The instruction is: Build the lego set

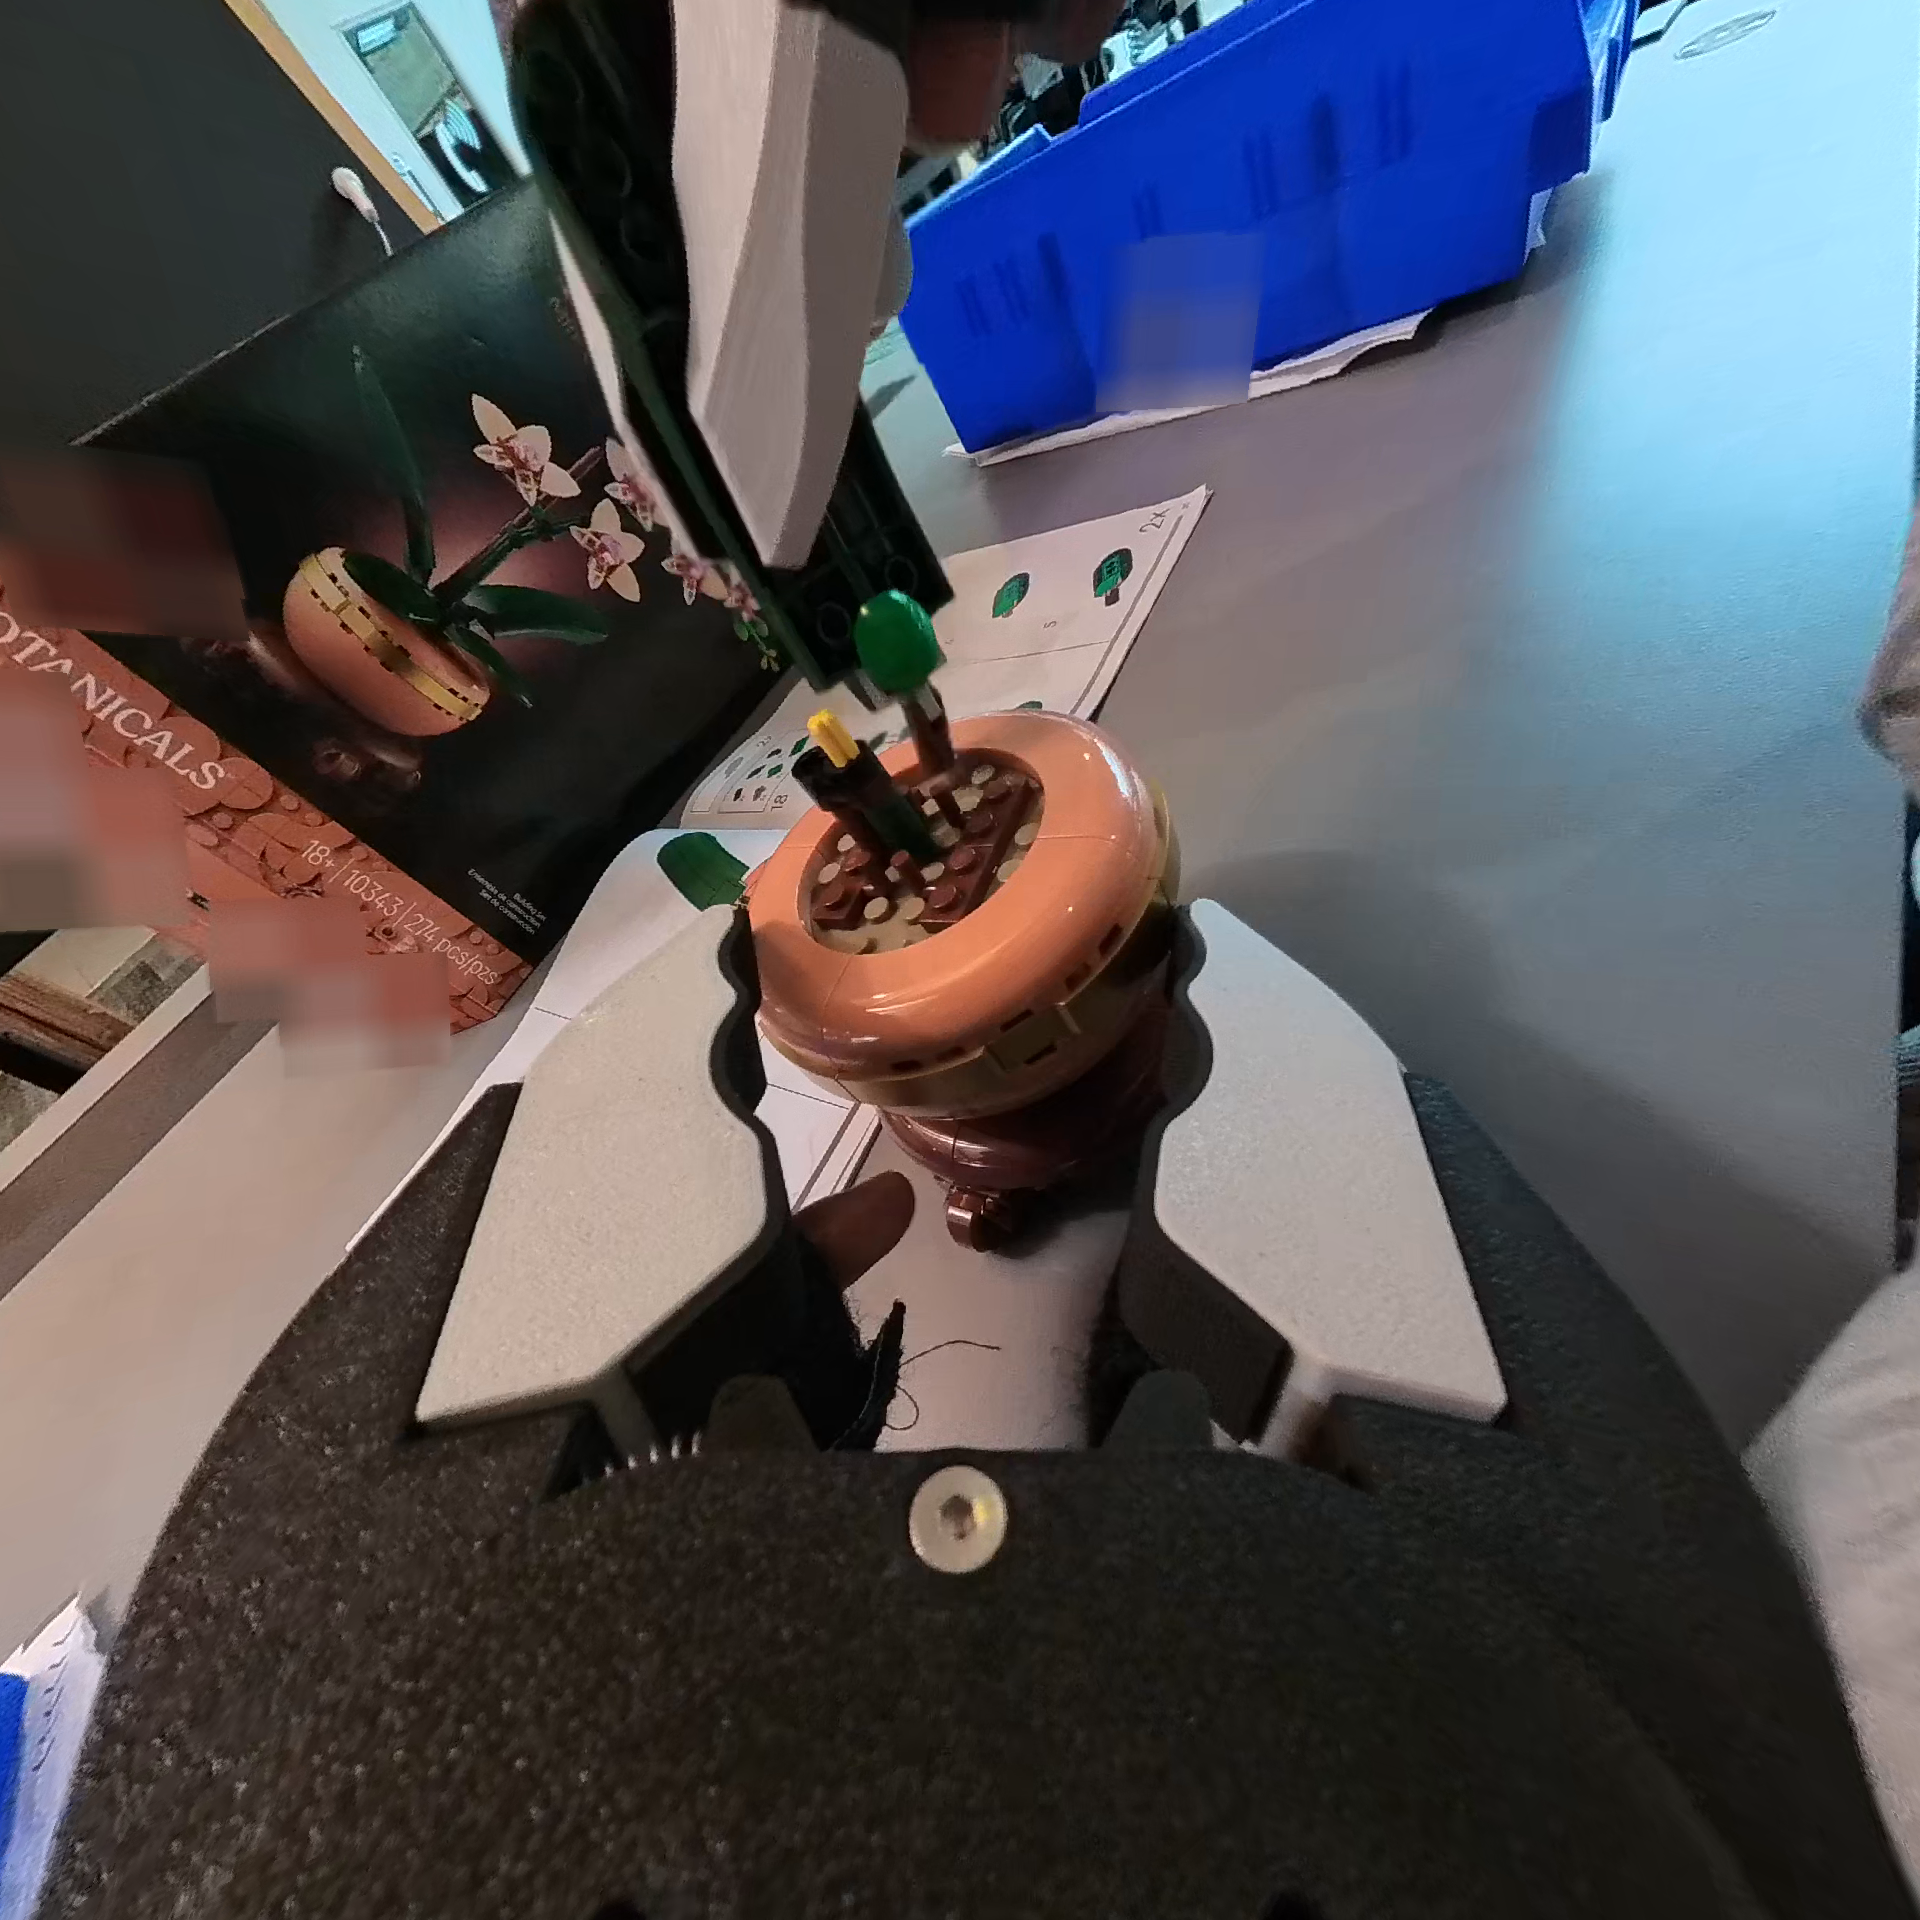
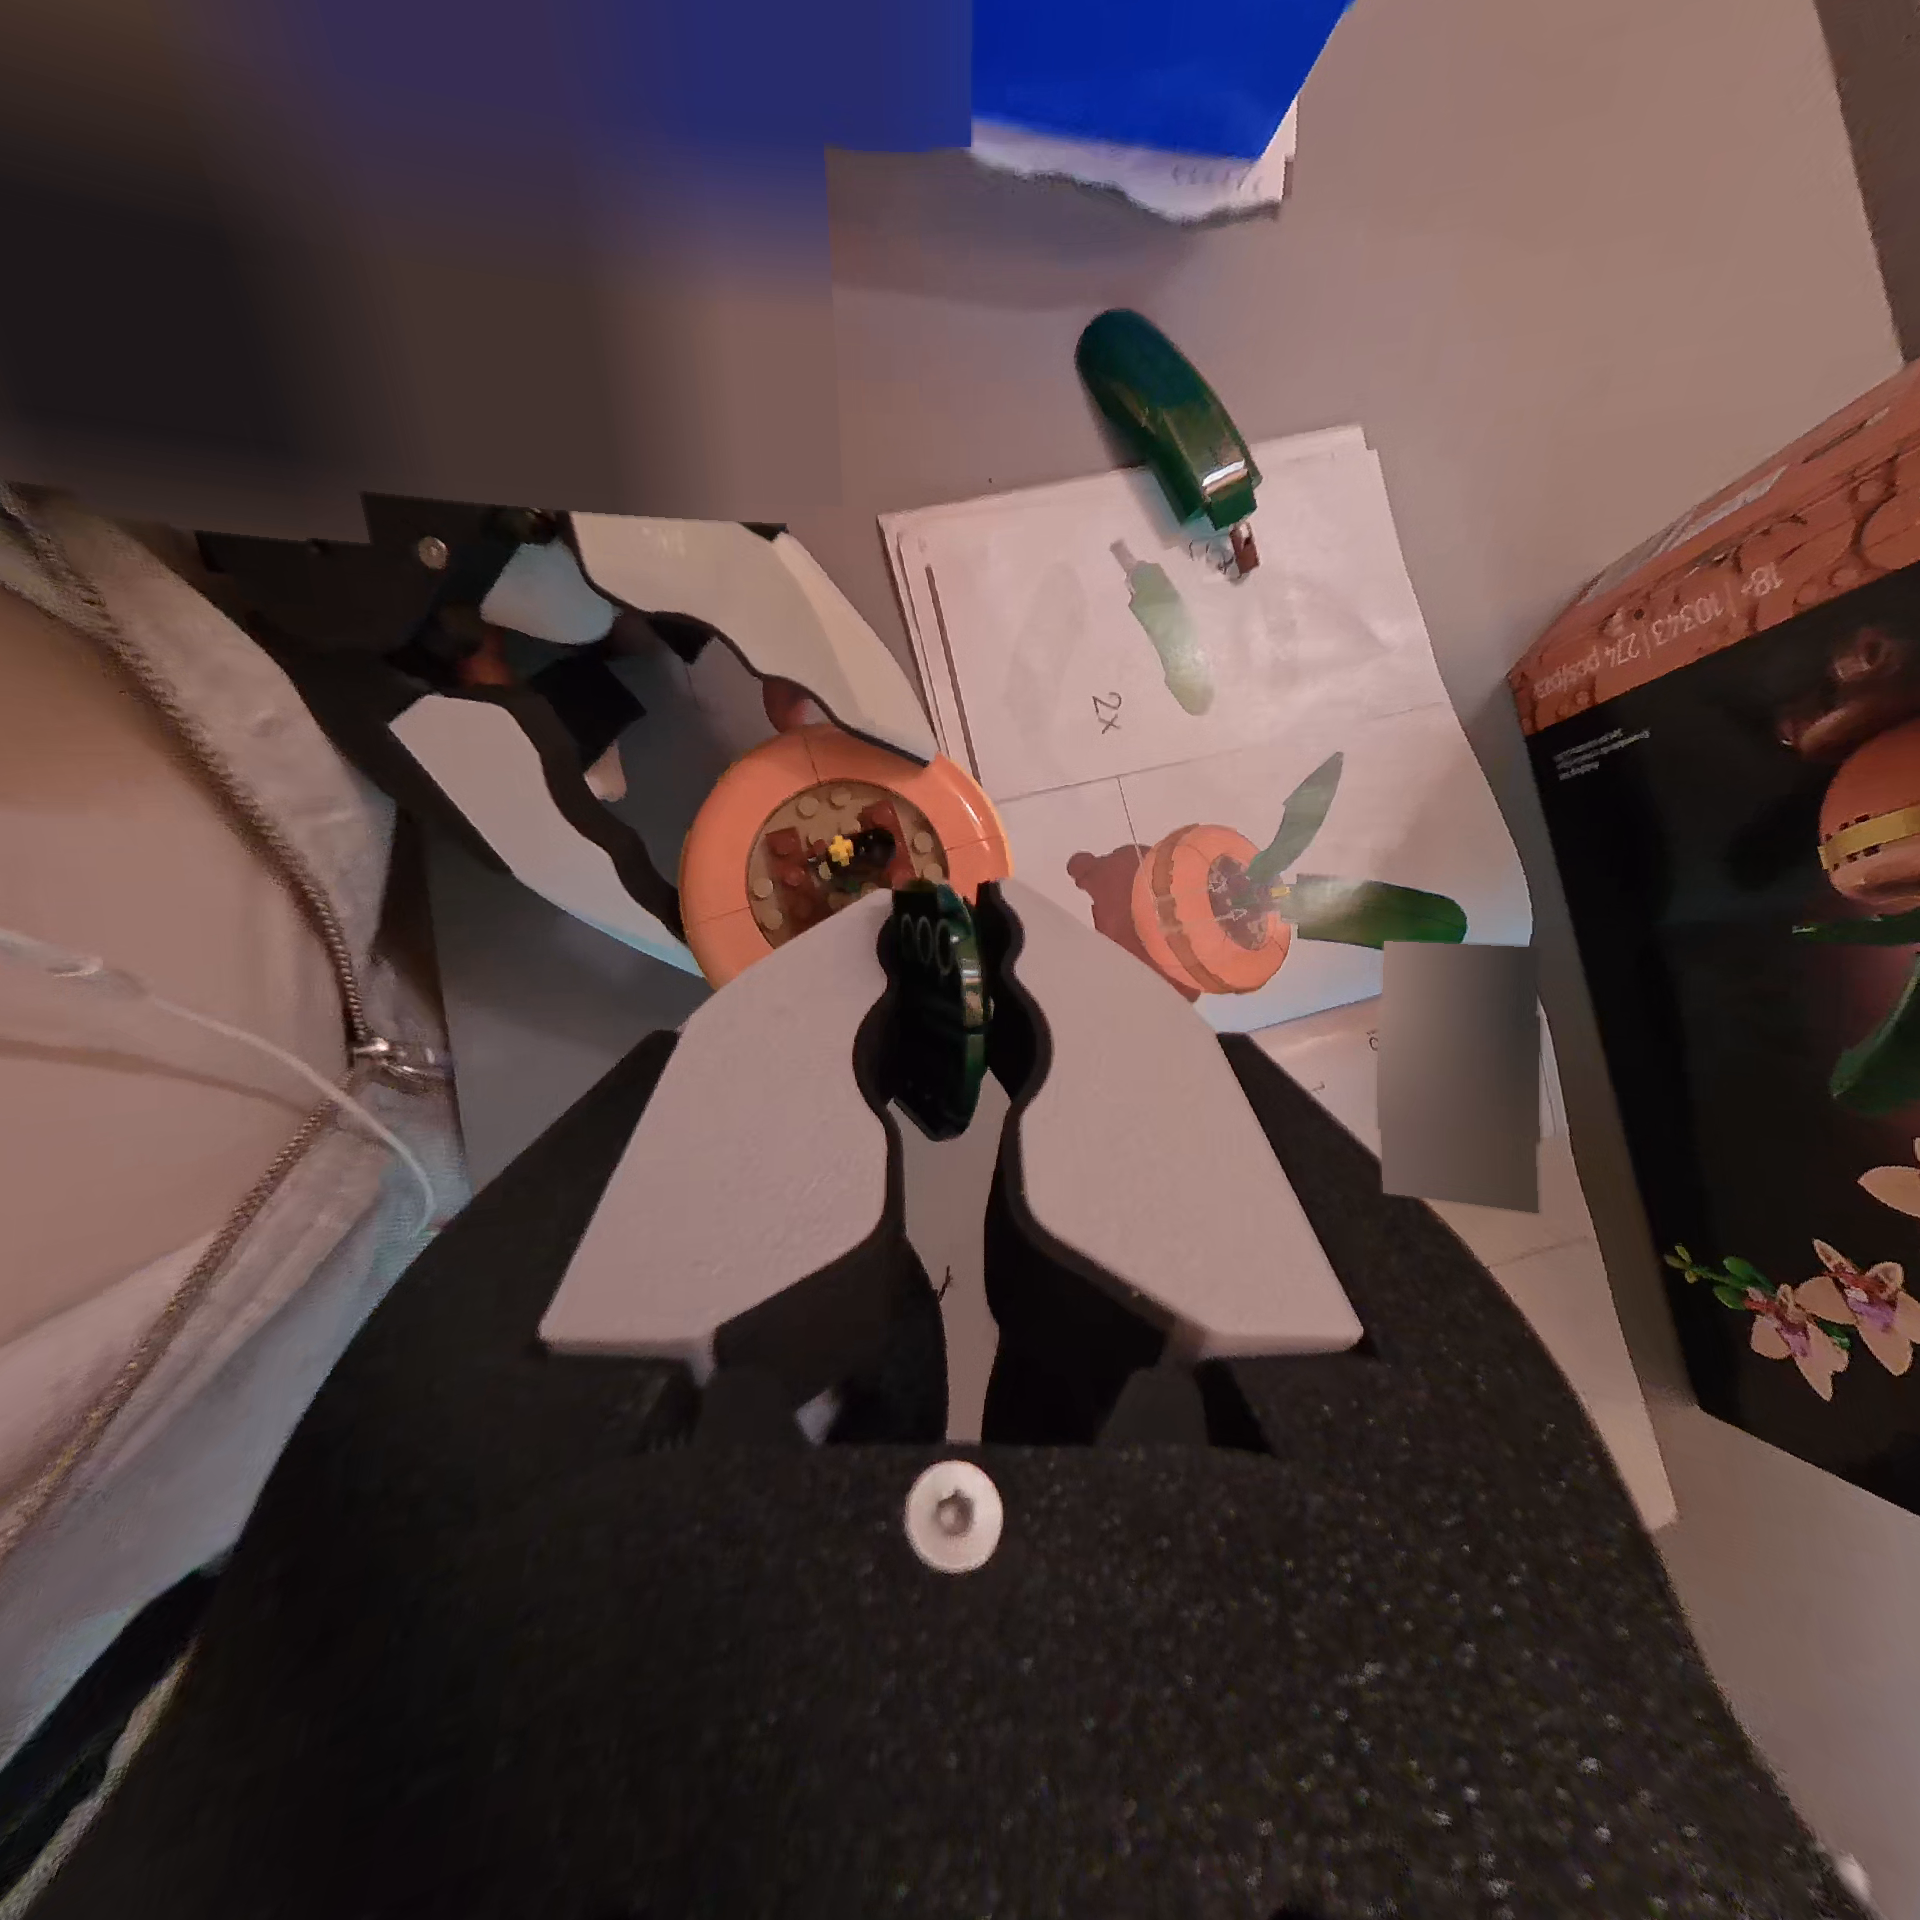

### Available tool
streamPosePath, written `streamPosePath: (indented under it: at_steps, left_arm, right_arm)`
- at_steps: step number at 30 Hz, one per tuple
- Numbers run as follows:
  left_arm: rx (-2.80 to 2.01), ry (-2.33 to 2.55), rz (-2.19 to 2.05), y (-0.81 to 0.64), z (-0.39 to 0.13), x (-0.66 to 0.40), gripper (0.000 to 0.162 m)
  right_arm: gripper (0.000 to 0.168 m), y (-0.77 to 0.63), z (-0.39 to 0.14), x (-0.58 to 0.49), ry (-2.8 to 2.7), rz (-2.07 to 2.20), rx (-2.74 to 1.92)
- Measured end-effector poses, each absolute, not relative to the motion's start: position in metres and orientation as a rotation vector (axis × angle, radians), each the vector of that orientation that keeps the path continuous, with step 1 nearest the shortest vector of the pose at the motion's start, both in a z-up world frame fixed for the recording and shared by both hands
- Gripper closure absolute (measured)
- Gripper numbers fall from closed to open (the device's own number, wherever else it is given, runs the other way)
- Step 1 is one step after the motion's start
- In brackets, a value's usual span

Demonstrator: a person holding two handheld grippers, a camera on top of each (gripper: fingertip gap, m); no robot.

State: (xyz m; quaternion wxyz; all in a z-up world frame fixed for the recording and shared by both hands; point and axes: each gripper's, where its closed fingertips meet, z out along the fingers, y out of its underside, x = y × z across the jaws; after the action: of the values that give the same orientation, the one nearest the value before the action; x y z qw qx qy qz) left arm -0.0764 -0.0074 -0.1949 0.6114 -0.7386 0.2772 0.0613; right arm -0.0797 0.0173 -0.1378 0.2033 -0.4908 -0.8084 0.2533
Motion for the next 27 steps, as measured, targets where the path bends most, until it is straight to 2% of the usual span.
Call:
streamPosePath:
  at_steps: [7, 12, 16, 23, 25, 27]
  left_arm:
    - [-1.690, 0.603, -0.012, -0.012, -0.189, -0.080, 0.085]
    - [-1.643, 0.546, -0.267, -0.024, -0.174, -0.084, 0.083]
    - [-1.645, 0.513, -0.400, -0.028, -0.168, -0.094, 0.074]
    - [-1.686, 0.378, -0.558, -0.021, -0.165, -0.130, 0.050]
    - [-1.706, 0.370, -0.542, -0.018, -0.165, -0.142, 0.052]
    - [-1.712, 0.355, -0.494, -0.009, -0.165, -0.158, 0.063]
  right_arm:
    - [0.157, 0.017, -0.107, -0.075, -2.089, 1.046, -1.294]
    - [0.157, 0.016, -0.081, -0.075, -1.860, 1.503, -1.188]
    - [0.158, 0.028, -0.072, -0.073, -1.677, 1.716, -1.085]
    - [0.158, 0.063, -0.092, -0.078, -1.332, 1.897, -0.892]
    - [0.158, 0.082, -0.091, -0.075, -1.181, 1.994, -0.889]
    - [0.158, 0.102, -0.095, -0.075, -1.097, 1.950, -0.902]
